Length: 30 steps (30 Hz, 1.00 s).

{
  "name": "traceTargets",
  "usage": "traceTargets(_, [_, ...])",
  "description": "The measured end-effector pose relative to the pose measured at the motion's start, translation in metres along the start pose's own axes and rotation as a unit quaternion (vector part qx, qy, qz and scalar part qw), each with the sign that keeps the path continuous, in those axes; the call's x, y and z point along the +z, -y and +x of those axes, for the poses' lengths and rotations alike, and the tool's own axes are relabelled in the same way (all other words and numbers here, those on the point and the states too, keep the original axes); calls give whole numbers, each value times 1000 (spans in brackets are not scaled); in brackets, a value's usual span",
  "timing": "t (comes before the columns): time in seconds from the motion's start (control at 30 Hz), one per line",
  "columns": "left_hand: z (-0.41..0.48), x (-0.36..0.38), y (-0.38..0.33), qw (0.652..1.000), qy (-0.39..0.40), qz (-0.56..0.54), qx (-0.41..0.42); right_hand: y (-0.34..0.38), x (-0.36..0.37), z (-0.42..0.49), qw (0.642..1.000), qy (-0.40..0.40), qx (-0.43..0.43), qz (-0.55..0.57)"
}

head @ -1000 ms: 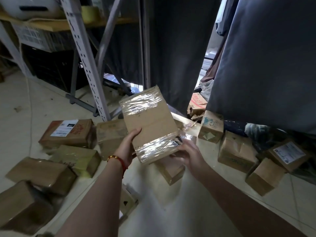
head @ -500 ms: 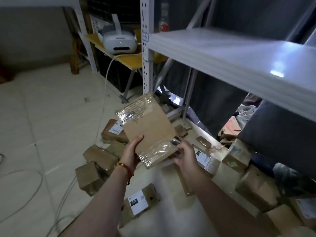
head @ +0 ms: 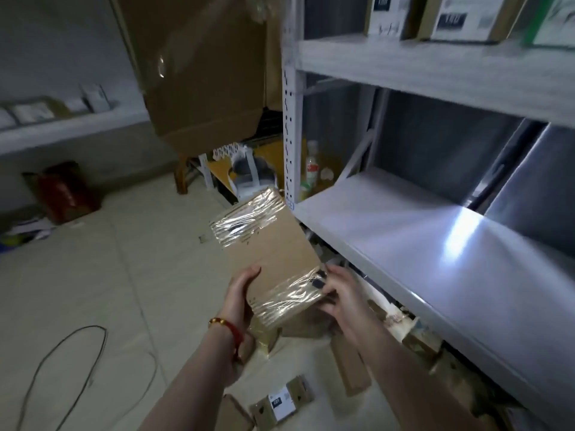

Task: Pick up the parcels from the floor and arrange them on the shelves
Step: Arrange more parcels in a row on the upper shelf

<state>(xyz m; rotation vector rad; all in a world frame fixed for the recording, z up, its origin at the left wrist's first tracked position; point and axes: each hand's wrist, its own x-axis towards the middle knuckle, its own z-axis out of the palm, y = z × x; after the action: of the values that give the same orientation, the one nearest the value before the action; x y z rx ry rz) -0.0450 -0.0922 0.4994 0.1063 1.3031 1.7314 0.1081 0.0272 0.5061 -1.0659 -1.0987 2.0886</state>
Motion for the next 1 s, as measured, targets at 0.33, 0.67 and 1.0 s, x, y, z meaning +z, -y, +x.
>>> traceTargets(0.33, [-122, 84, -155, 987, 33, 128, 90, 152, 59, -136, 999, -8, -31, 16])
traceTargets(0.67, [-274, 192, -200, 902, -103, 262, 327, 268, 64, -304, 983, -55, -170, -41])
traceTargets(1.0, [-378, 323, -127, 755, -171, 390, 499, 310, -3, -407, 961, -50, -270, -11])
